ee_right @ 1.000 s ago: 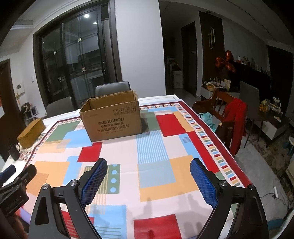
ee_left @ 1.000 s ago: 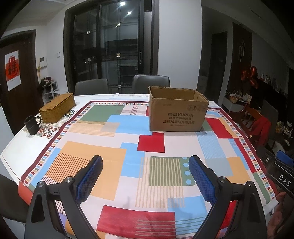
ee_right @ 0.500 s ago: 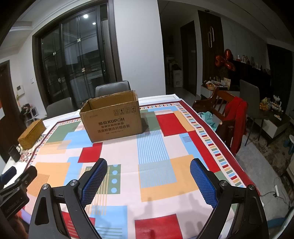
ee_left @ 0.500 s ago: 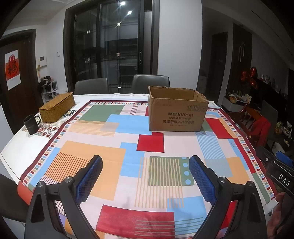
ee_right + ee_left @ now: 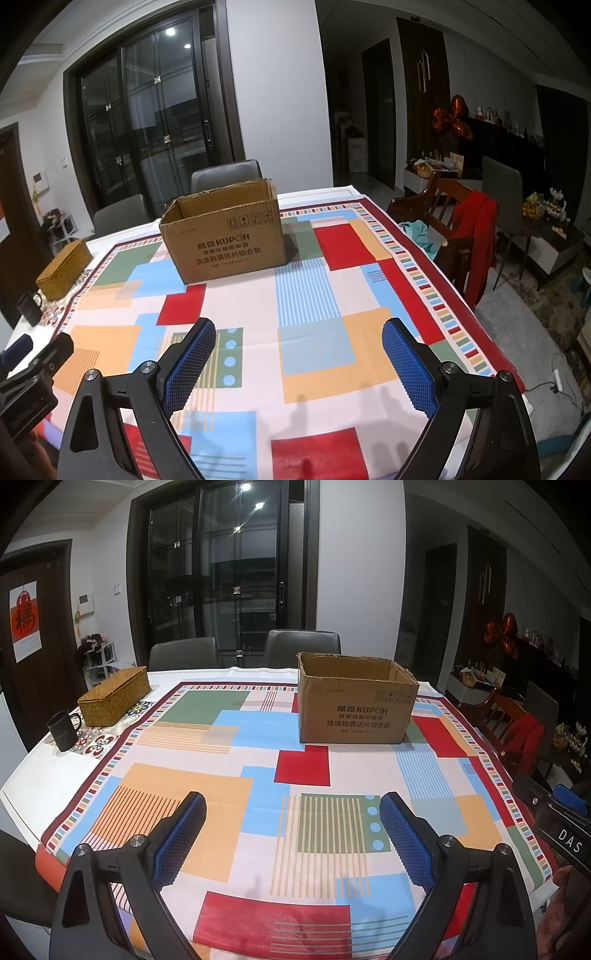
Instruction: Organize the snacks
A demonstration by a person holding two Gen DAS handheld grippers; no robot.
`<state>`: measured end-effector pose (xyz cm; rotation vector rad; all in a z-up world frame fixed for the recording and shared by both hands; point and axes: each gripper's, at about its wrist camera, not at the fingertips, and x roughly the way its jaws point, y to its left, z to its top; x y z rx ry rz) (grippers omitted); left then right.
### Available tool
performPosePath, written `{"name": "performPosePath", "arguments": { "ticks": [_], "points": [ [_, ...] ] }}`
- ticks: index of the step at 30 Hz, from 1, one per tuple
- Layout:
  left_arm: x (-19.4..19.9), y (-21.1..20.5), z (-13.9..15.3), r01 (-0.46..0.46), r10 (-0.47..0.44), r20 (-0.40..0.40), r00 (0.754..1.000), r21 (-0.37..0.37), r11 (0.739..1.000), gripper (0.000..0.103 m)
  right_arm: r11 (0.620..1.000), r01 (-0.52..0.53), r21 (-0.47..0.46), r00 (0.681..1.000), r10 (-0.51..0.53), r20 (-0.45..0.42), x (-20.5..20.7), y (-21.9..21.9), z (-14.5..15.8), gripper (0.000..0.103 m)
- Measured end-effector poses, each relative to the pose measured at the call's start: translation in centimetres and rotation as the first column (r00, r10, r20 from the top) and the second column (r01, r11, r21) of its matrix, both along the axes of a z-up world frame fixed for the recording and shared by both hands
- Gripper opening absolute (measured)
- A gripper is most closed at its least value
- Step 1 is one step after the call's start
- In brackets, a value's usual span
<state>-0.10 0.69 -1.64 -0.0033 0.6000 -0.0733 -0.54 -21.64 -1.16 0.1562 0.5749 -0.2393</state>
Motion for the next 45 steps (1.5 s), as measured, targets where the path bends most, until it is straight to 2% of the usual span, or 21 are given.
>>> {"name": "performPosePath", "arguments": {
  "ticks": [45],
  "points": [
    [-0.11, 0.25, -0.32, -0.001, 0.001, -0.007, 1.0, 0.004, 1.0, 0.096, 1.0, 0.001, 0.003, 1.0, -0.001, -0.003, 0.01, -0.06, 0.02, 0.093]
  ]
}}
